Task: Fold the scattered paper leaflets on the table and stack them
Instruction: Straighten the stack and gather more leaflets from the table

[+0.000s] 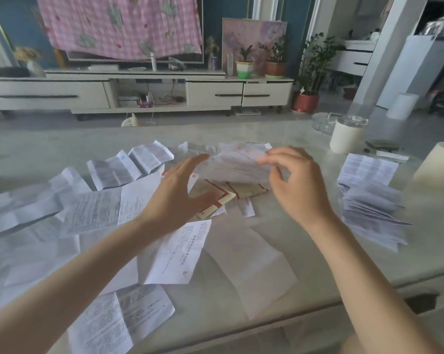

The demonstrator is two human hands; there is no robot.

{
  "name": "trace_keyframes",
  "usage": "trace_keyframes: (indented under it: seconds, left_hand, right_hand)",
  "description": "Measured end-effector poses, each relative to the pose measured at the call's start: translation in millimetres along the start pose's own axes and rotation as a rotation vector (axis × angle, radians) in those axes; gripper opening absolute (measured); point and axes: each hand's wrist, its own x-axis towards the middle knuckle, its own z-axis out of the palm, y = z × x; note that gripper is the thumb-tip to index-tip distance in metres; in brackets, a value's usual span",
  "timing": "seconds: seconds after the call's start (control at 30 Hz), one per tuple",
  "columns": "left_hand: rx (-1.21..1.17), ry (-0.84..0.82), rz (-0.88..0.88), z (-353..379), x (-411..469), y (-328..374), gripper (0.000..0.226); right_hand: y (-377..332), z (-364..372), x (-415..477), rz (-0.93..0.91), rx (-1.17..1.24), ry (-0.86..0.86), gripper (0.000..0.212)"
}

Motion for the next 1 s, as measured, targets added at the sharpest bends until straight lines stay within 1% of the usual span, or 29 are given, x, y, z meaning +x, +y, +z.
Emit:
trace_keyframes:
  seconds: [0.07, 0.17, 0.27, 0.3, 0.33, 0.37, 0.4, 0.43, 0.47, 0.5, 0.53, 0.57, 0.6, 0.63, 0.7, 0.77, 0.8, 0.83, 0.9, 1.0]
  left_hand:
    - [-0.001, -0.008, 0.06, -1, 9, 10, 0.067]
    - [0.078, -0.043, 0.054, 0, 24, 21, 0.054]
    - [0.013, -0.05, 0.092, -2, 34, 31, 0.043]
    - [-0.026, -0.04, 0.093, -4, 36, 35, 0.042]
    - [-0.068, -0.033, 0.088, -7, 39, 38, 0.042]
    - [-0.123, -0.02, 0.061, -9, 41, 41, 0.039]
    - [-0.19, -0.003, 0.02, -12, 42, 45, 0.032]
    - [-0.274, 0.009, -0.024, -15, 42, 49, 0.023]
    - [-0.362, 0.011, -0.07, -18, 41, 52, 0.016]
    - [-0.444, 0.005, -0.11, -20, 40, 53, 0.013]
    - [-0.508, -0.014, -0.139, -21, 38, 55, 0.012]
    - [-0.555, -0.032, -0.159, -22, 37, 53, 0.012]
    - [-0.586, -0.047, -0.173, -23, 34, 51, 0.012]
    - [-0.611, -0.06, -0.188, -24, 31, 50, 0.012]
    - [-0.684, -0.091, -0.216, -27, 24, 43, 0.012]
    - [-0.77, -0.152, -0.27, -28, 12, 31, 0.027]
    - [-0.787, -0.198, -0.298, -28, 5, 25, 0.033]
    - [-0.794, -0.239, -0.326, -28, -3, 19, 0.033]
    - [-0.794, -0.289, -0.366, -27, -16, 10, 0.025]
    - [-0.824, -0.254, -0.434, -30, -29, -7, 0.019]
  right_hand:
    - [-6, -7, 5, -0.019, 0.057, 0.092, 0.028]
    - [-17, -16, 4, -0.015, 0.16, 0.13, 0.027]
    - [-19, -23, 3, 0.016, 0.271, 0.183, 0.028]
    - [-18, -25, 3, 0.004, 0.262, 0.227, 0.028]
    - [-14, -27, 4, 0.016, 0.233, 0.269, 0.034]
    - [-11, -29, 5, 0.087, 0.224, 0.289, 0.046]
    - [-5, -31, 6, 0.218, 0.252, 0.276, 0.061]
    - [-3, -33, 5, 0.394, 0.337, 0.212, 0.072]
    - [-2, -35, 5, 0.567, 0.49, 0.114, 0.077]
    - [-2, -36, 4, 0.698, 0.694, -0.003, 0.075]
    - [0, -36, 3, 0.786, 0.892, -0.107, 0.067]
    - [0, -36, 1, 0.838, 1.026, -0.189, 0.056]
    - [-1, -35, 0, 0.855, 1.091, -0.252, 0.046]
    - [-3, -34, -1, 0.854, 1.098, -0.293, 0.04]
    - [-7, -31, -2, 0.844, 1.061, -0.32, 0.029]
    - [-13, -25, -5, 0.849, 1.018, -0.314, 0.02]
    - [-15, -22, -7, 0.858, 0.996, -0.31, 0.019]
    - [-19, -17, -10, 0.864, 0.967, -0.317, 0.021]
    - [-26, -10, -15, 0.855, 0.917, -0.346, 0.026]
    - [-37, -2, -17, 0.838, 0.929, -0.454, 0.026]
